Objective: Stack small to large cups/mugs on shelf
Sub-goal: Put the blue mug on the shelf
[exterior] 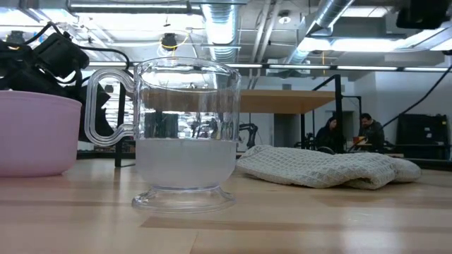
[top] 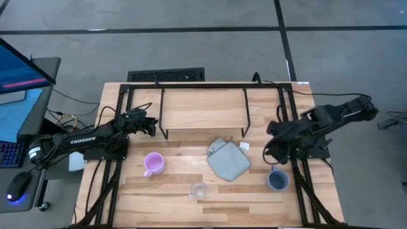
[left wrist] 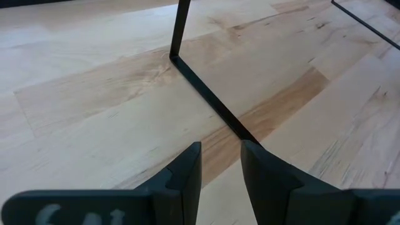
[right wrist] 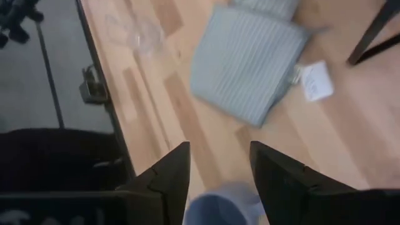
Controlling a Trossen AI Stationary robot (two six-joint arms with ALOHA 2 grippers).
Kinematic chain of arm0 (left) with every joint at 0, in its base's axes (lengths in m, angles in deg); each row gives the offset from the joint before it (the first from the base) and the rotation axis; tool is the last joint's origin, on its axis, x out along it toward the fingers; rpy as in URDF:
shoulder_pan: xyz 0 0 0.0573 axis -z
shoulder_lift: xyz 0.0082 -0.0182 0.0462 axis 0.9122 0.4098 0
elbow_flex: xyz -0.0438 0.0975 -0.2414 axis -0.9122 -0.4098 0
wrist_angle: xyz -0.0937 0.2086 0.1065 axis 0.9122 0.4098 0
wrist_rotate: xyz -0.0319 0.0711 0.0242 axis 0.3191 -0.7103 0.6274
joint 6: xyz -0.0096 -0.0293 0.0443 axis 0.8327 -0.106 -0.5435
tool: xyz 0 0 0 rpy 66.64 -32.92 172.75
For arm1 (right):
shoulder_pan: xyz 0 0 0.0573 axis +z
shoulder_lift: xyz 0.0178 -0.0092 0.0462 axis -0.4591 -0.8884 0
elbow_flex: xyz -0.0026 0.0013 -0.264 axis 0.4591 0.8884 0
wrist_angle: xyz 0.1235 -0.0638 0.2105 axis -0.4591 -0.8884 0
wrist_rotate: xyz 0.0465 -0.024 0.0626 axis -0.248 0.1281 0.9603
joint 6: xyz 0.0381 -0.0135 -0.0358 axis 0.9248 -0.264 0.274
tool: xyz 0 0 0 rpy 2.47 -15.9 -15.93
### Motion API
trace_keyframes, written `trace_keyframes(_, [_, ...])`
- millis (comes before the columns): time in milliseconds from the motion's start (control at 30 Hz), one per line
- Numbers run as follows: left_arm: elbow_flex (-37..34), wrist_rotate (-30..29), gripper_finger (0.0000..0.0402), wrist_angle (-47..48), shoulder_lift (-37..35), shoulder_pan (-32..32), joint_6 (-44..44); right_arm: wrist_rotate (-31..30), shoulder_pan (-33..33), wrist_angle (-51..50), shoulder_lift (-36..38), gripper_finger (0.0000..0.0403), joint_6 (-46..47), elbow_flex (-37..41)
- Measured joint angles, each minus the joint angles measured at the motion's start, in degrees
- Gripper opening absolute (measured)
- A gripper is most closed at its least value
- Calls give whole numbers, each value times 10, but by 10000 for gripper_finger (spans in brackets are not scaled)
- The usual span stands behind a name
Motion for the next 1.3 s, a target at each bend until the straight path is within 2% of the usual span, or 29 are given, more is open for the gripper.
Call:
trace_keyframes(167, [0,0,103,0,0,0,0,1,37,-21,-34,183,0,0])
trace_keyframes(433, [0,0,103,0,0,0,0,0,93,-152,-108,186,-14,0])
trace_keyframes(667, [0,0,103,0,0,0,0,-28,160,-124,-145,177,-39,0])
trace_keyframes(867, [0,0,103,0,0,0,0,-49,217,-111,-151,173,20,20])
trace_keyframes(1100, [0,0,103,0,0,0,0,-60,287,-65,-137,171,137,59])
trace_keyframes(1300, [0,0,103,0,0,0,0,-100,336,-52,-137,168,222,73])
